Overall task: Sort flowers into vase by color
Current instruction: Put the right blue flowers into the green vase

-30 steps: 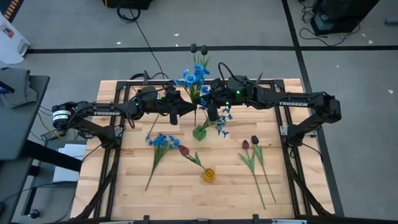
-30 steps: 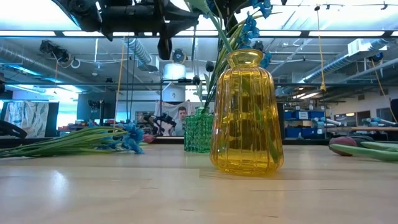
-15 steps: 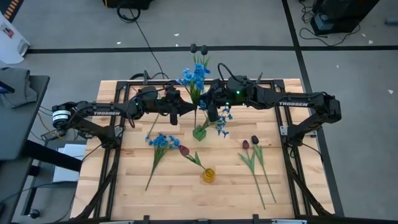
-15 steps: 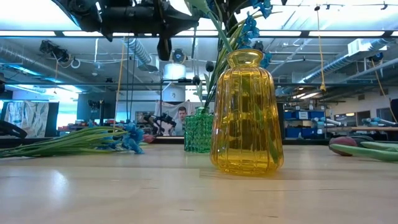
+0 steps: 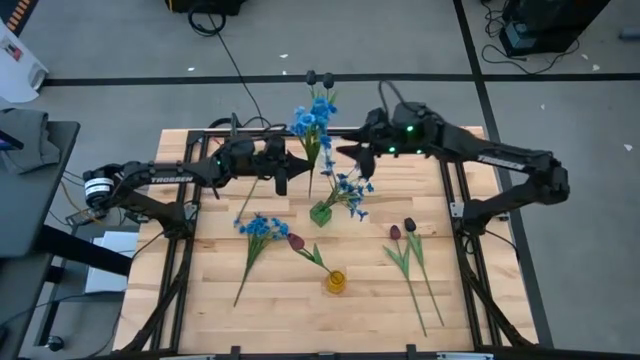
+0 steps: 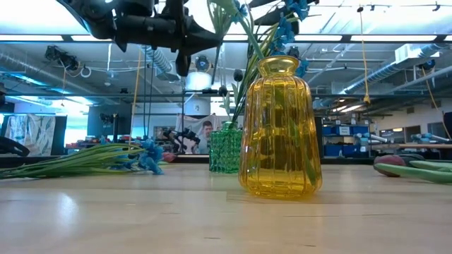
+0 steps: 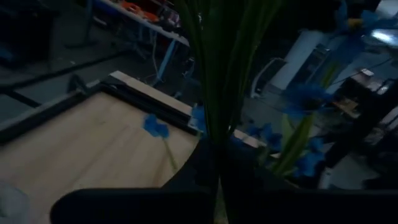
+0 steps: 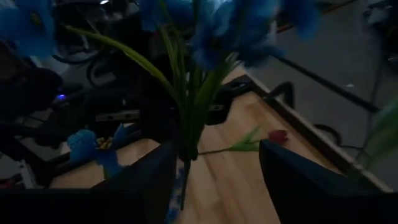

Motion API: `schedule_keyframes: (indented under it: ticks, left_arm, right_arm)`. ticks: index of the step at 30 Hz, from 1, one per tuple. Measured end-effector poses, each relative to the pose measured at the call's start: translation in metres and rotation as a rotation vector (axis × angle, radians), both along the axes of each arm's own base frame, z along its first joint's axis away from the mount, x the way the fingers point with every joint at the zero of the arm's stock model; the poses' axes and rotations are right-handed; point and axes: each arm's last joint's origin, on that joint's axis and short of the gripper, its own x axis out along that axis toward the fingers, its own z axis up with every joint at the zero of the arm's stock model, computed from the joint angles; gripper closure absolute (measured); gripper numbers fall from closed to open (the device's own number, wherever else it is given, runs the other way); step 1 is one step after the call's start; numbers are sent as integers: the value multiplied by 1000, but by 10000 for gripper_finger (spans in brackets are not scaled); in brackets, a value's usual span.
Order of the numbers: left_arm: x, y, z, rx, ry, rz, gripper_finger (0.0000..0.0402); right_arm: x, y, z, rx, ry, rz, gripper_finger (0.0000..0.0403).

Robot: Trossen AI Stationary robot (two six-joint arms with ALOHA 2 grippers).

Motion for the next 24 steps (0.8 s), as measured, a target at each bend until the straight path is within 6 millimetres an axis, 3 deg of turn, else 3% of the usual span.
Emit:
schedule_keyframes:
  ticks: [10, 17, 24]
  left_arm:
    - [-3, 3, -4, 167, -74, 46, 390]
    - [-10, -1, -40, 103, -106, 12, 390]
    - [-16, -6, -56, 146, -164, -87, 390]
  right_arm:
    - [-52, 2, 24, -88, 23, -140, 163]
    - [-78, 5, 37, -121, -15, -224, 163]
    - [-88, 5, 41, -128, -18, -271, 163]
